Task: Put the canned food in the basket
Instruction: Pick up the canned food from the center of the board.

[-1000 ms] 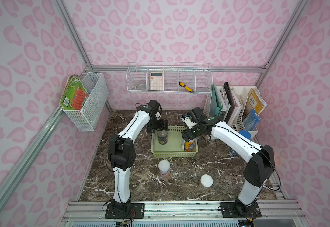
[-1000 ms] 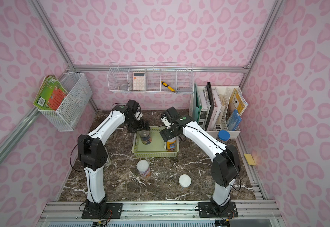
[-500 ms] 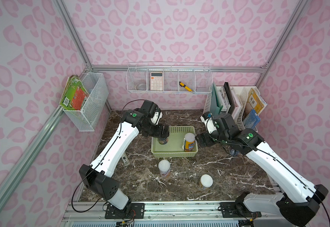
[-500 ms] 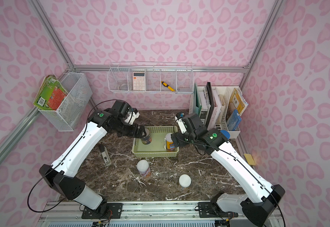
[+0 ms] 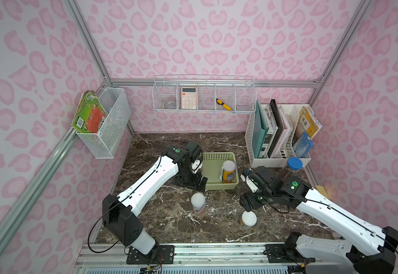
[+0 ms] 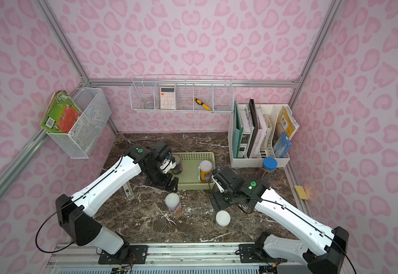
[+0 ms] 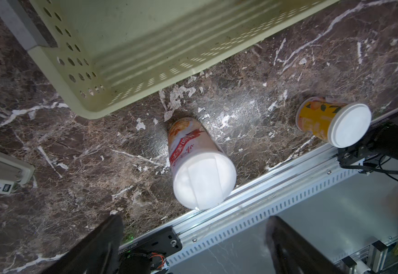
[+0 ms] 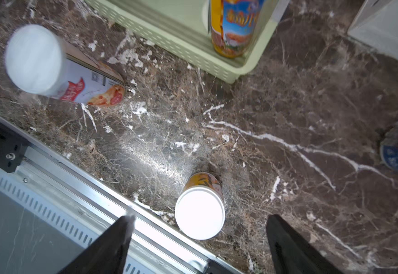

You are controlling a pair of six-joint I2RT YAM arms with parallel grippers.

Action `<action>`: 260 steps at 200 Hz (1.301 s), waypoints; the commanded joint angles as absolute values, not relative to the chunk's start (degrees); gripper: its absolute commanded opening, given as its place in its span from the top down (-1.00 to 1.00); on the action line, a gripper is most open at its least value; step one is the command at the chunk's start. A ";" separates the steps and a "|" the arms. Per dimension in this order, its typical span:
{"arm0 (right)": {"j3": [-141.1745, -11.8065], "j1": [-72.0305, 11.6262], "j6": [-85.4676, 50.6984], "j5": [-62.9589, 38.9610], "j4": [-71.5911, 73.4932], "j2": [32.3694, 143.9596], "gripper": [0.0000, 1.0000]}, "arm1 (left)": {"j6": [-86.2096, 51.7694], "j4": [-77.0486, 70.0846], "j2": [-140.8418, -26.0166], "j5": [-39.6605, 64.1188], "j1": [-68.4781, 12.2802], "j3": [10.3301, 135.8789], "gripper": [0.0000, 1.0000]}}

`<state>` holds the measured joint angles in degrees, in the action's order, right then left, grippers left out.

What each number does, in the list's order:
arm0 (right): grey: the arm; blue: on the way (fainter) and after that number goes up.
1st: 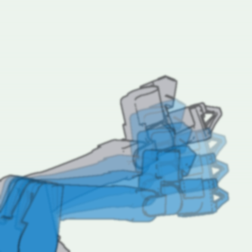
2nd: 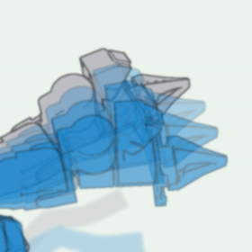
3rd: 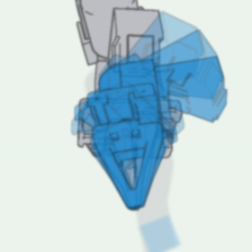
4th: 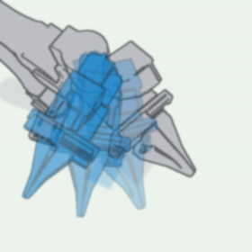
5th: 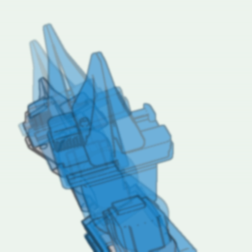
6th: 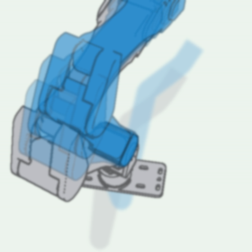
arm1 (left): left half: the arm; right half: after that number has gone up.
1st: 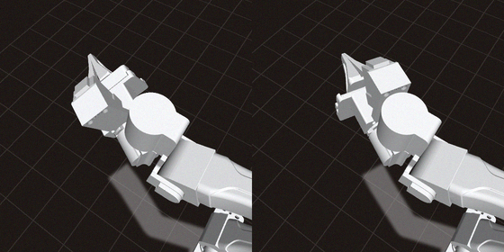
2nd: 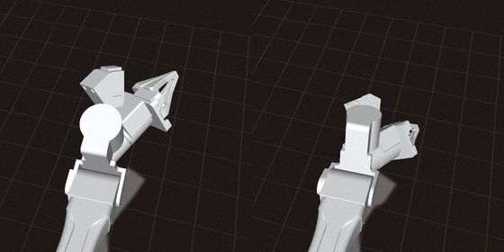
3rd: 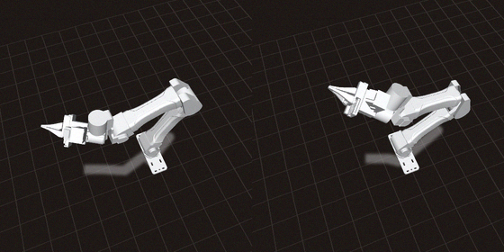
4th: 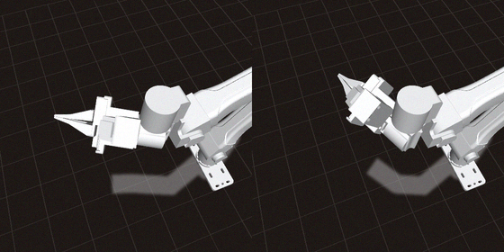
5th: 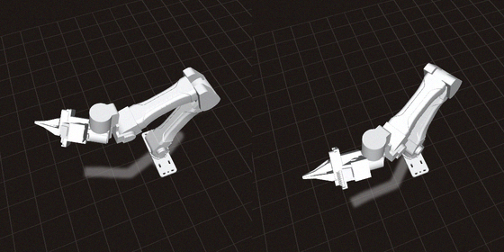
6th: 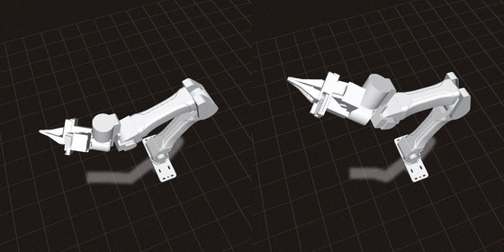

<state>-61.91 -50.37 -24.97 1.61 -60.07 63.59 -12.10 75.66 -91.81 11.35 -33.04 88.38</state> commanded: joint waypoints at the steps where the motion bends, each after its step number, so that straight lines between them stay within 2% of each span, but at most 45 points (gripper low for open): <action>1: -58.63 -50.53 -27.97 -1.67 -58.13 62.25 -0.83 | -12.44 76.28 -93.56 11.50 -33.40 88.44 -0.98; 73: -51.59 -52.42 -30.64 -3.88 -57.11 62.52 -0.83 | -13.49 74.61 -98.29 11.52 -36.36 85.96 -0.99; 159: -49.26 -55.51 -32.39 -5.80 -54.47 64.26 -0.83 | -15.27 71.01 -99.10 12.02 -38.45 79.03 -0.96; 173: -48.21 -55.94 -32.52 -5.66 -53.81 65.06 -0.83 | -15.37 70.36 -99.50 12.08 -38.50 78.59 -0.89; 193: -47.64 -55.98 -32.57 -5.14 -53.04 66.23 -0.84 | -15.71 69.45 -99.92 12.78 -38.68 78.32 -0.64; 213: -46.98 -55.95 -32.41 -5.12 -52.43 67.73 -0.85 | -15.73 68.91 -99.85 12.94 -38.84 77.73 -0.51; 260: -49.81 -56.27 -32.36 -0.37 -54.99 70.51 -0.85 | -15.91 67.96 -99.48 13.30 -38.86 76.47 -0.40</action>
<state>-48.53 -56.03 -31.90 -4.40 -52.23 69.28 -15.97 69.12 -99.37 11.75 -38.81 77.21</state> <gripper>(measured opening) 0.924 0.728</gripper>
